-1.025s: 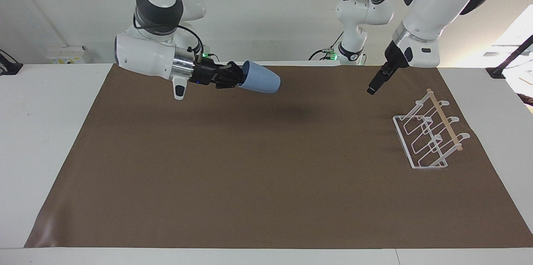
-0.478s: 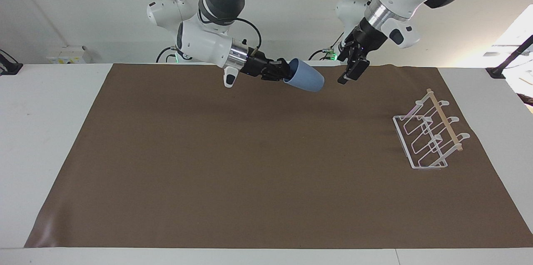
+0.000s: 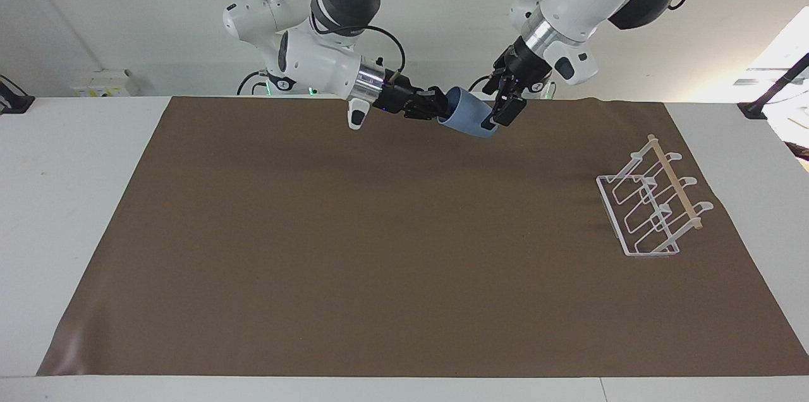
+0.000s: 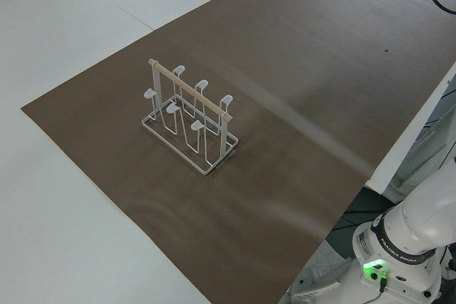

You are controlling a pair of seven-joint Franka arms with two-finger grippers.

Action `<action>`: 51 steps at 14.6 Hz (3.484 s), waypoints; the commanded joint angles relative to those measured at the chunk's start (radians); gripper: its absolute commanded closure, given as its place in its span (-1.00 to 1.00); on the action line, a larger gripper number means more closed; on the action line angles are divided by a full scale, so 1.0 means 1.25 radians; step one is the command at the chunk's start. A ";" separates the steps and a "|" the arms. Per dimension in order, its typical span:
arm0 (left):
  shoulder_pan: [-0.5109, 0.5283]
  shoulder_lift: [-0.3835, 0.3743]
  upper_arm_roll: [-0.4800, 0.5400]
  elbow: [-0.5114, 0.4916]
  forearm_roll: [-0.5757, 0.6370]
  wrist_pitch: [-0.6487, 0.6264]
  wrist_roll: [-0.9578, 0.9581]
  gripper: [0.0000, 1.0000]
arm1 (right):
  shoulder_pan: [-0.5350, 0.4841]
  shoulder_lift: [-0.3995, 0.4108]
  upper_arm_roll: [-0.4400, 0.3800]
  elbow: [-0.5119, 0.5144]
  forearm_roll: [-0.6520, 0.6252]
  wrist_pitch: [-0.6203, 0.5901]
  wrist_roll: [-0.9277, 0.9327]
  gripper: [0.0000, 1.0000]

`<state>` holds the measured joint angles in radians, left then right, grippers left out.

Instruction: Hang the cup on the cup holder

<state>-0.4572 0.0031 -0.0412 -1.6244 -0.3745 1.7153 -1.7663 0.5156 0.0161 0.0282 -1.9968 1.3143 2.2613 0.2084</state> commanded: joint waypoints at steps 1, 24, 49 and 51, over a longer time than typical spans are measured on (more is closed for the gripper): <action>-0.029 -0.039 0.006 -0.092 -0.012 0.074 -0.007 -1.00 | -0.005 -0.008 0.003 -0.008 0.016 0.005 0.006 1.00; 0.024 -0.033 0.011 -0.104 0.113 0.109 0.019 1.00 | -0.220 -0.052 -0.004 0.012 -0.183 0.014 0.031 -0.99; 0.040 0.326 0.013 -0.130 1.440 -0.243 -0.138 1.00 | -0.467 -0.090 0.000 0.261 -1.115 -0.627 -0.215 -0.99; 0.055 0.325 0.013 -0.136 1.449 -0.238 -0.147 1.00 | -0.468 -0.086 0.003 0.265 -1.115 -0.631 -0.222 -0.99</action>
<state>-0.4077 0.4189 -0.0219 -1.7668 1.4052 1.4182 -1.9231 -0.0653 -0.0619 0.0268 -1.6283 -0.0778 1.4534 -0.0401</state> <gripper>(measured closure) 0.220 0.004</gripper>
